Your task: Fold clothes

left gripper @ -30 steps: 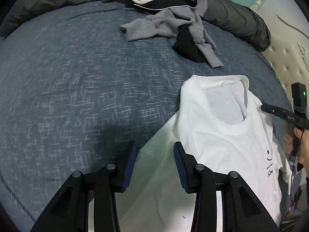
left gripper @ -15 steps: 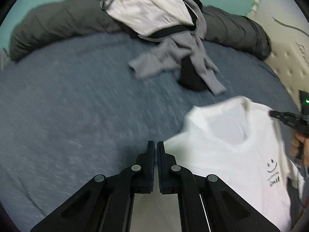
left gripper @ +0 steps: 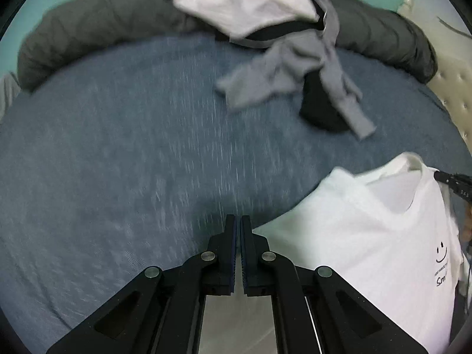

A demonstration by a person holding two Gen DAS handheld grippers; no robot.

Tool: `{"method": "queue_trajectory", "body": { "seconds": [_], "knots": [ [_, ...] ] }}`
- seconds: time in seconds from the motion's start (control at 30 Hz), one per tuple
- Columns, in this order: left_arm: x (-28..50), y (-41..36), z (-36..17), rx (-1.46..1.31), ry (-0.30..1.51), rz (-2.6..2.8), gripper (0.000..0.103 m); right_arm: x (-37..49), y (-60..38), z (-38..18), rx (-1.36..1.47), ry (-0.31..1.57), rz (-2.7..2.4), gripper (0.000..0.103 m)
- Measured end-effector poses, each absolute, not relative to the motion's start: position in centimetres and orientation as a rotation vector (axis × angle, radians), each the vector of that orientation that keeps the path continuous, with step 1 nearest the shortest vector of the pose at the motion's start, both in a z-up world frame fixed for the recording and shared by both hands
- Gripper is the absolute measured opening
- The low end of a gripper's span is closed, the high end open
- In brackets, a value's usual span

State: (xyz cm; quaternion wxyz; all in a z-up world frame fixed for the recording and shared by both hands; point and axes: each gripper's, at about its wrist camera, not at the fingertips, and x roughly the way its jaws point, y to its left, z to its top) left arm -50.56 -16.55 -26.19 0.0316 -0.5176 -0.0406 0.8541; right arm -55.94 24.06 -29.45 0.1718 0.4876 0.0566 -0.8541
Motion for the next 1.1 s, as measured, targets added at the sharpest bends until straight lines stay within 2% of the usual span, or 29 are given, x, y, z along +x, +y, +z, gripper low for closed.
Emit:
{"method": "queue_trajectory", "body": {
  "seconds": [0.1, 0.17, 0.27, 0.3, 0.37, 0.43, 0.6, 0.83, 0.87, 0.9, 0.93, 1.1],
  "knots": [
    [-50.4, -16.1, -28.3, -1.652, -0.098, 2.59, 0.005, -56.3, 24.6, -30.4, 1.447, 0.106, -2.406, 0.005],
    [-50.3, -16.1, -27.6, -1.619, -0.102, 2.625, 0.006, -56.2, 24.7, -29.4, 1.388, 0.117, -2.46, 0.02],
    [-50.5, -16.1, -25.2, -1.519, -0.131, 2.701, 0.007, -56.2, 24.9, -27.0, 1.275, 0.058, -2.527, 0.033],
    [-50.8, -15.7, -24.8, -1.502, -0.13, 2.694, 0.007, -56.4, 24.5, -26.4, 1.255, 0.024, -2.504, 0.033],
    [-51.7, -13.8, -24.2, -1.482, -0.086, 2.656, 0.01, -56.9, 23.1, -25.6, 1.242, -0.008, -2.445, 0.033],
    [-52.8, -11.5, -24.5, -1.493, -0.025, 2.598, 0.023, -57.6, 20.8, -25.6, 1.271, 0.004, -2.366, 0.033],
    [-55.3, -8.1, -26.3, -1.536, -0.067, 2.504, 0.023, -59.0, 15.4, -27.7, 1.364, 0.151, -2.278, 0.034],
    [-57.1, -6.6, -26.8, -1.551, -0.108, 2.489, 0.024, -59.6, 13.9, -29.8, 1.405, 0.263, -2.283, 0.033],
    [-57.2, -6.6, -27.0, -1.555, -0.103, 2.489, 0.024, -59.6, 14.0, -29.8, 1.398, 0.258, -2.287, 0.023],
    [-57.3, -6.6, -27.1, -1.559, -0.098, 2.49, 0.023, -59.6, 14.1, -29.9, 1.391, 0.256, -2.291, 0.016],
    [-57.4, -6.6, -27.2, -1.564, -0.092, 2.491, 0.008, -59.6, 14.2, -29.9, 1.385, 0.264, -2.298, 0.01],
    [-57.2, -6.3, -26.6, -1.518, -0.017, 2.535, 0.005, -59.5, 14.9, -29.2, 1.316, 0.236, -2.348, 0.006]
  ]
}}
